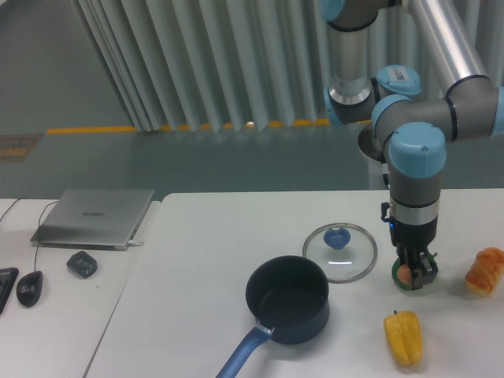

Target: Place the egg in the pot

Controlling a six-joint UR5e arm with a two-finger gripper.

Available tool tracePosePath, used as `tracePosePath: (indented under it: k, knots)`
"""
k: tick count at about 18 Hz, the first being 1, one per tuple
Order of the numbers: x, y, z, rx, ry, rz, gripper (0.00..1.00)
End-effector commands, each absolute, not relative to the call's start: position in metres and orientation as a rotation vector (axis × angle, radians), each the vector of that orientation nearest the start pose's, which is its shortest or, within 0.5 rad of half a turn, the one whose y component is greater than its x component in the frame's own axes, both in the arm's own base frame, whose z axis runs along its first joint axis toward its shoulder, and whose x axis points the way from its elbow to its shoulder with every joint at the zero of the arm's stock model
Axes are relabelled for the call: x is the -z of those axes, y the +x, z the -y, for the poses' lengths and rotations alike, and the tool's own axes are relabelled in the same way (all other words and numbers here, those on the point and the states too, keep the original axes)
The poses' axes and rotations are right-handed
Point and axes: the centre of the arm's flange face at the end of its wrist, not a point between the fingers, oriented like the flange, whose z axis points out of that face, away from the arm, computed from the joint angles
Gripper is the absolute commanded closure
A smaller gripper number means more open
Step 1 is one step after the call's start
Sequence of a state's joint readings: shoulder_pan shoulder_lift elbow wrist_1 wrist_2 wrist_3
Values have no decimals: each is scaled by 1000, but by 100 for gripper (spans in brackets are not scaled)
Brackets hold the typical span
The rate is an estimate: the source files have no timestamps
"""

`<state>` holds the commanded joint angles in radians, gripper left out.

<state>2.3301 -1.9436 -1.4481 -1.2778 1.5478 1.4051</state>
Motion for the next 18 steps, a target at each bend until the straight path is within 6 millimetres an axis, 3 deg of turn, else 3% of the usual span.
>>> tracePosePath:
  k: [11, 18]
  knots:
    - [-367, -342, -555, -31, -2930, -974, 56]
    - [-378, -336, -557, -16, -2900, -884, 56]
